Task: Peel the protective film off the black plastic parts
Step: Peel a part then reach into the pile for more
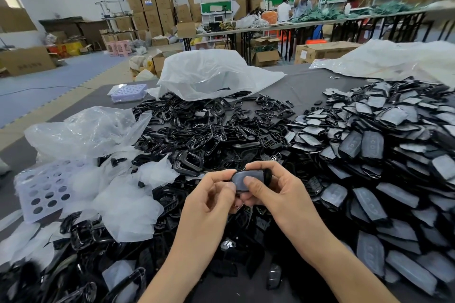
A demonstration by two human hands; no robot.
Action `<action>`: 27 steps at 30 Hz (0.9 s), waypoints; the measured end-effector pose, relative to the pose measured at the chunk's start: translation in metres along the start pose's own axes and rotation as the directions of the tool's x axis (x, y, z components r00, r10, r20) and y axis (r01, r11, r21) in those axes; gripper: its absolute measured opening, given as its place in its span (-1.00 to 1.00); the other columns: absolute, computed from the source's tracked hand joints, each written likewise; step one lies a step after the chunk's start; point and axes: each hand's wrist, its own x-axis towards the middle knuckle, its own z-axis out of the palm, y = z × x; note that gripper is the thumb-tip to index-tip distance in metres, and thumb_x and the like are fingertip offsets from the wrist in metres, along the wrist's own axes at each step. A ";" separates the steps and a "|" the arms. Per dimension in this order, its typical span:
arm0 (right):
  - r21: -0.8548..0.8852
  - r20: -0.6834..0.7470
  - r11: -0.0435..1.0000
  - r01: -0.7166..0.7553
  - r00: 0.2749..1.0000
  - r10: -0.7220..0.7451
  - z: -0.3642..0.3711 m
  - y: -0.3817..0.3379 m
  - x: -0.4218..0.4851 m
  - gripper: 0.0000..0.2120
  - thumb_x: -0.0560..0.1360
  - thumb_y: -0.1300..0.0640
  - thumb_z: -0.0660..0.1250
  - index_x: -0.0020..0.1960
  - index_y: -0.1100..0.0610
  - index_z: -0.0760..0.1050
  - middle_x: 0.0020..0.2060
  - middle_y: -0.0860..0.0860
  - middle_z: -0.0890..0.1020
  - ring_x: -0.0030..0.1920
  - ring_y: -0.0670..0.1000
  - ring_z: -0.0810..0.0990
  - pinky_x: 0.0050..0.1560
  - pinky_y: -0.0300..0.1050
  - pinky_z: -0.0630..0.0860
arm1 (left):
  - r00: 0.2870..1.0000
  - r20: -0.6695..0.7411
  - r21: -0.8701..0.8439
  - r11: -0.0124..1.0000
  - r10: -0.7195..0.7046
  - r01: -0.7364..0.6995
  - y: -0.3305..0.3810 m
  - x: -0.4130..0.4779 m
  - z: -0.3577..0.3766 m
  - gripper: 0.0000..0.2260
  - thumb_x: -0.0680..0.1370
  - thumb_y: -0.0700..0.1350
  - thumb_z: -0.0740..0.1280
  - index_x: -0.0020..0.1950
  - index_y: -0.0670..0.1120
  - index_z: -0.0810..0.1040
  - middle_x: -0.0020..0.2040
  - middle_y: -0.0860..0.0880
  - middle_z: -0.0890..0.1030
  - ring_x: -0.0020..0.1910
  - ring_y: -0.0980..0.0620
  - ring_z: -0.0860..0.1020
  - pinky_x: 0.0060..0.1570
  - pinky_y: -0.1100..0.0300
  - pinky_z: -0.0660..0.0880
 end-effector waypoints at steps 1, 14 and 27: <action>0.001 -0.002 1.000 -0.002 1.000 0.002 0.000 0.000 0.000 -0.83 0.55 0.28 0.41 0.09 0.08 0.61 -0.23 0.08 0.73 -0.25 0.00 0.72 -0.19 -0.28 0.62 | 1.000 0.001 0.005 1.000 -0.003 0.003 0.000 0.000 0.001 -0.84 0.61 -0.21 0.32 0.07 0.02 0.63 -0.21 -0.04 0.67 -0.19 0.04 0.66 -0.13 0.28 0.58; 0.150 0.062 0.988 -0.040 0.998 0.031 0.007 0.000 -0.002 -0.86 0.54 0.09 0.35 0.00 0.00 0.69 -0.15 0.12 0.73 -0.18 0.02 0.72 -0.11 -0.23 0.63 | 0.999 -0.026 0.033 0.999 0.019 -0.018 0.002 0.004 -0.005 -0.80 0.58 -0.20 0.37 -0.10 0.13 0.59 -0.37 0.04 0.57 -0.29 0.02 0.57 -0.11 0.15 0.55; 0.147 0.068 0.980 -0.136 0.990 0.127 0.005 0.000 -0.001 -0.81 0.54 0.25 0.41 -0.15 0.00 0.69 -0.26 0.12 0.69 -0.29 0.01 0.66 -0.24 -0.24 0.59 | 0.999 0.021 0.078 0.996 0.035 -0.036 0.003 -0.001 -0.003 -0.79 0.56 -0.27 0.37 -0.08 0.05 0.63 -0.39 0.04 0.58 -0.37 0.16 0.54 -0.25 0.37 0.47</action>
